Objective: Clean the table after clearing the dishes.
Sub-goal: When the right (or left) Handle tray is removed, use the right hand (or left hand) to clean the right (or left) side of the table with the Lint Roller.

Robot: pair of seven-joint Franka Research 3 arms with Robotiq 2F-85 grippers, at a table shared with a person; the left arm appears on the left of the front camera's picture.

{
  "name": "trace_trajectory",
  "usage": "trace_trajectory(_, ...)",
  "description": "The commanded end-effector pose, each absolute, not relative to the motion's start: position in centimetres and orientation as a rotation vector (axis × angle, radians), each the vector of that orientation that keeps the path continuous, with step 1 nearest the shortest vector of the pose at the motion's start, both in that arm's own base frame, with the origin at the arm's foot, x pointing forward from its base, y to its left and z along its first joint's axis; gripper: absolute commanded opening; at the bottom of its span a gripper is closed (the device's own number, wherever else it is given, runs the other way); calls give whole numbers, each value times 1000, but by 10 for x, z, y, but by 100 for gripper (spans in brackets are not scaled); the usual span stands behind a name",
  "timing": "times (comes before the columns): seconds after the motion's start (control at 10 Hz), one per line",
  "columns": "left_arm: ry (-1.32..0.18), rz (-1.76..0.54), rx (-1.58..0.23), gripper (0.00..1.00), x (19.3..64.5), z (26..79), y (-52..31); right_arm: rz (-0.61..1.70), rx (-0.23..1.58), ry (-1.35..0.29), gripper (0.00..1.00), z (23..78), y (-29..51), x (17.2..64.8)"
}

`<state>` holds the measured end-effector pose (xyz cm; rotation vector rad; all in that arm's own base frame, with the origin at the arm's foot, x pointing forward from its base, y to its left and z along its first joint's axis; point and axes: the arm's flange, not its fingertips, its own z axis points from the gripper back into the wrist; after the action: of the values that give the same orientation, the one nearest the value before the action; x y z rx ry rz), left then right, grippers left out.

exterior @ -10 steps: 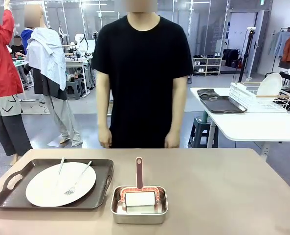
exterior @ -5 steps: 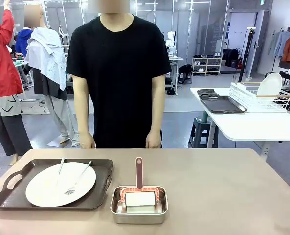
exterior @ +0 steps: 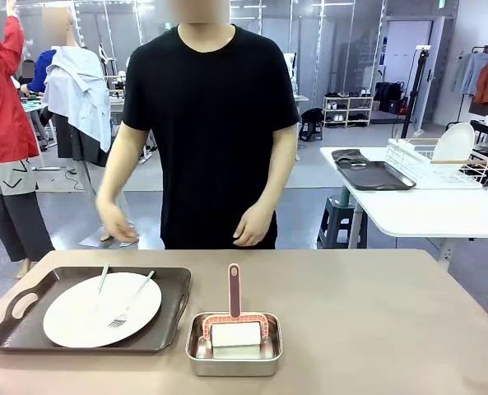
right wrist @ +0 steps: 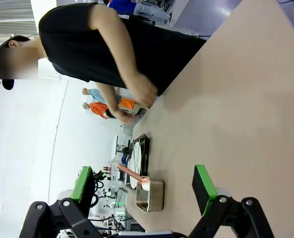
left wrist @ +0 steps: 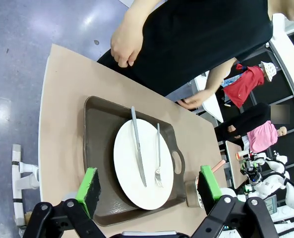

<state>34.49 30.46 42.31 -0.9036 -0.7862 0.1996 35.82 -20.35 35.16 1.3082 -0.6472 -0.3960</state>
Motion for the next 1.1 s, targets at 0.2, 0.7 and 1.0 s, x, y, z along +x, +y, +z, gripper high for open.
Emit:
trace_trajectory(0.2, -790, 194, -912, 100, 343, 425, 307, -409, 1181, -667, 100, 338, -246, 347)
trace_trajectory(0.7, -790, 194, -912, 100, 343, 425, 307, -402, 1232, -620, 100, 348, -288, 341)
trace_trajectory(1.0, -790, 194, -912, 100, 343, 425, 307, -389, 1215, -621, 100, 347, -283, 340)
